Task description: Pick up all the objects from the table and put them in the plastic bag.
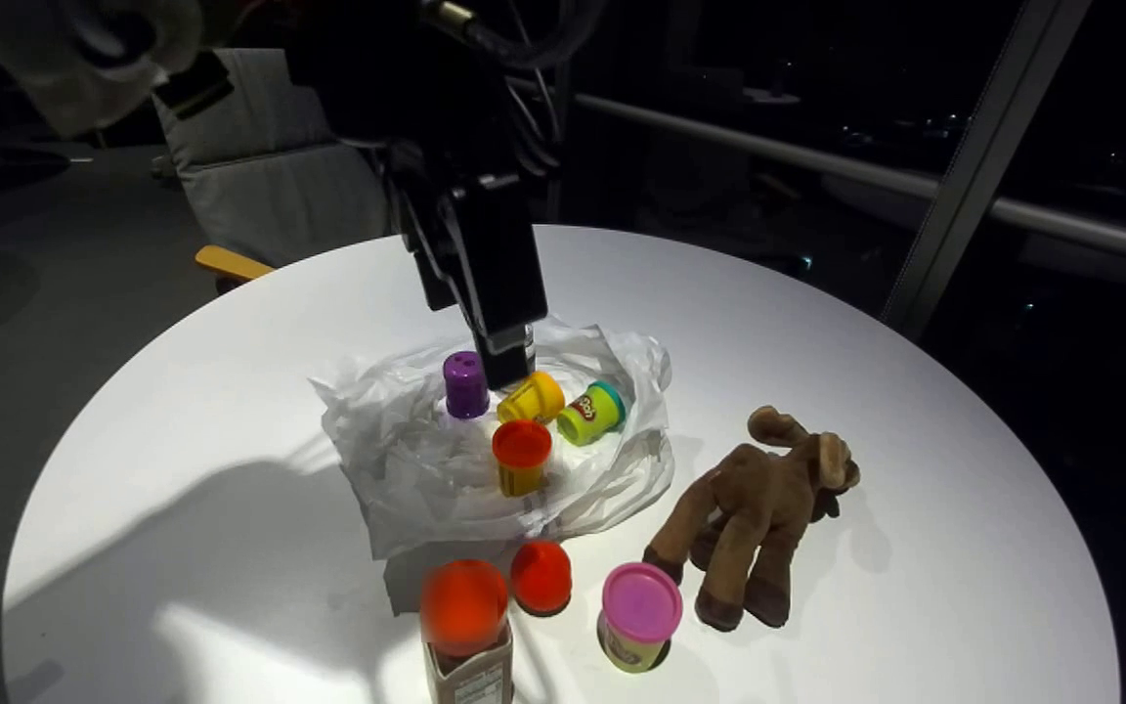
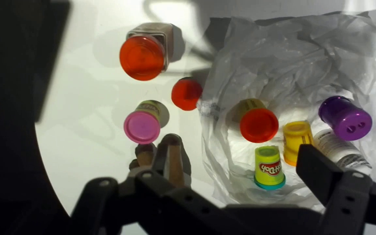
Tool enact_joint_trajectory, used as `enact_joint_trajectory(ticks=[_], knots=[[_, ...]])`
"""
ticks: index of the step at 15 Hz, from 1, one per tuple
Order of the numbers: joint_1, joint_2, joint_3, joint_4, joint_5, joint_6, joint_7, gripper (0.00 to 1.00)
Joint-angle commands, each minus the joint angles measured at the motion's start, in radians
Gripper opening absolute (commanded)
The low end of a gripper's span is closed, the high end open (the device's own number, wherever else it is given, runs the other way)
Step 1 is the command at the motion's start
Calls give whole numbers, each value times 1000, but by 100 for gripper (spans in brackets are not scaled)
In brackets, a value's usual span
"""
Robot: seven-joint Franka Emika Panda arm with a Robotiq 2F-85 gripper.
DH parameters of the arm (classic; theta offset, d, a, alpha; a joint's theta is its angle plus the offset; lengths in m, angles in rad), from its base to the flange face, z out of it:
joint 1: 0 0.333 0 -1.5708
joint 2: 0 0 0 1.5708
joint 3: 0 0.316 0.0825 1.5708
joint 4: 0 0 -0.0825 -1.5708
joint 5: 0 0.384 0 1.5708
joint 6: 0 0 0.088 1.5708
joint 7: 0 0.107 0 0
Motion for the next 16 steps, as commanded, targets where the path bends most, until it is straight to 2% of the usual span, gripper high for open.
enact_joint_trajectory(ticks=[1,3,7,16], knots=[[-82,-17,16,-56,149,17,-153,100],[-123,19,27,-64,172,24,-182,100],[-170,76,48,-63,140,35,-148,100],[-167,174,55,-55,129,60,-127,100]])
